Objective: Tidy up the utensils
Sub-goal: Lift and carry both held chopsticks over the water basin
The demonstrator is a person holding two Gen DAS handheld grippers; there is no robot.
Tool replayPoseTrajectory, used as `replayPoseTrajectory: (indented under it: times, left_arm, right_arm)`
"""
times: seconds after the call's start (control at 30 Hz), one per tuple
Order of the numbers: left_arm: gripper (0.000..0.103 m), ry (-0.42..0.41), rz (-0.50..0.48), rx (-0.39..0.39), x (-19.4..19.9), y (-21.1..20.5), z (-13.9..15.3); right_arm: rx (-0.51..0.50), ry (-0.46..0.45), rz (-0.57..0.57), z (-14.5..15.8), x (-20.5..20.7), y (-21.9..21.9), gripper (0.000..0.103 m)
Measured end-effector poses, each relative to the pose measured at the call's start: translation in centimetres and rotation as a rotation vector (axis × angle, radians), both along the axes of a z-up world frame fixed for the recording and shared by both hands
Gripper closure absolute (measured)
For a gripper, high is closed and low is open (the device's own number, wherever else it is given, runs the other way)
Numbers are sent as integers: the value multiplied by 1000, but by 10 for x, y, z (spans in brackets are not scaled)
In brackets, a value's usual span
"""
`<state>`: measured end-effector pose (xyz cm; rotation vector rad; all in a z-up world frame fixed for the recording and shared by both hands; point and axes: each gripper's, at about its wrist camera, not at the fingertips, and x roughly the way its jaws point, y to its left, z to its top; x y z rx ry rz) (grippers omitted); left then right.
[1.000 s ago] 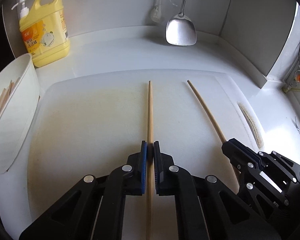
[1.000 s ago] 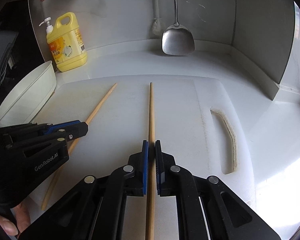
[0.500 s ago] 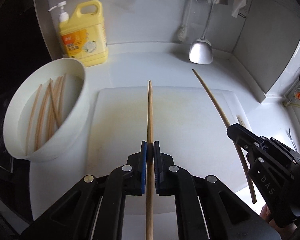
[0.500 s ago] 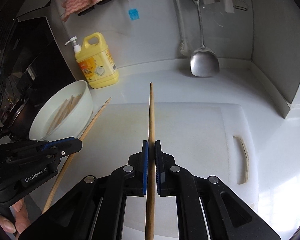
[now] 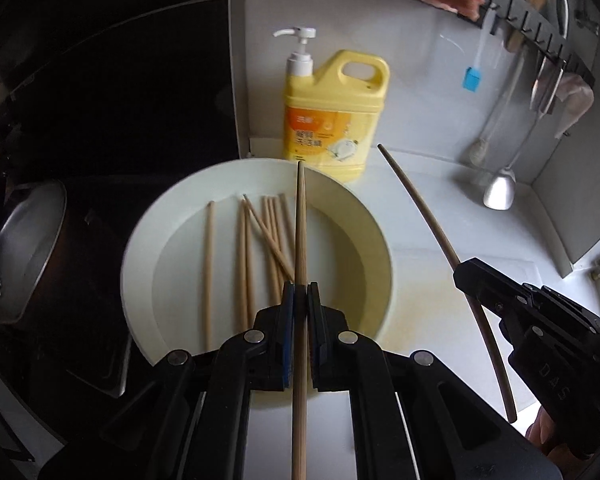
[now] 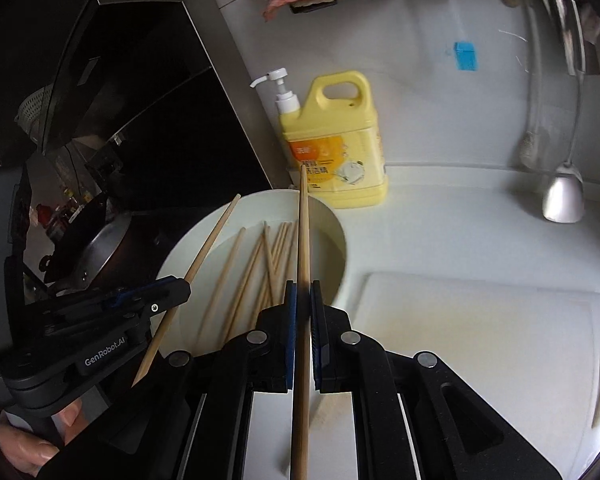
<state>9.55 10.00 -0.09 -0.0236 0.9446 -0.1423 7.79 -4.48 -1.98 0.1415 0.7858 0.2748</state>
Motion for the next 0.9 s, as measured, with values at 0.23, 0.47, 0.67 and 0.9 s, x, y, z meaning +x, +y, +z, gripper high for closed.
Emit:
replayPoseTrajectory:
  times: [0.23,0.47,0.67,0.9]
  left_arm:
    - [96,58,16,-23,54,53,-28]
    - [96,110,66,-38,76,72,-53]
    - [96,157,101,-59,88,78,-71]
    - [96,203,128,-55,95,81,-87]
  right_arm:
    - [-1,41,-3,-19,49,49,97]
    - [-13,89,21,-42,78,68,97]
    - [-22,142,34,-57,99,74,97]
    - [-32,218,46,-81,111,77,97]
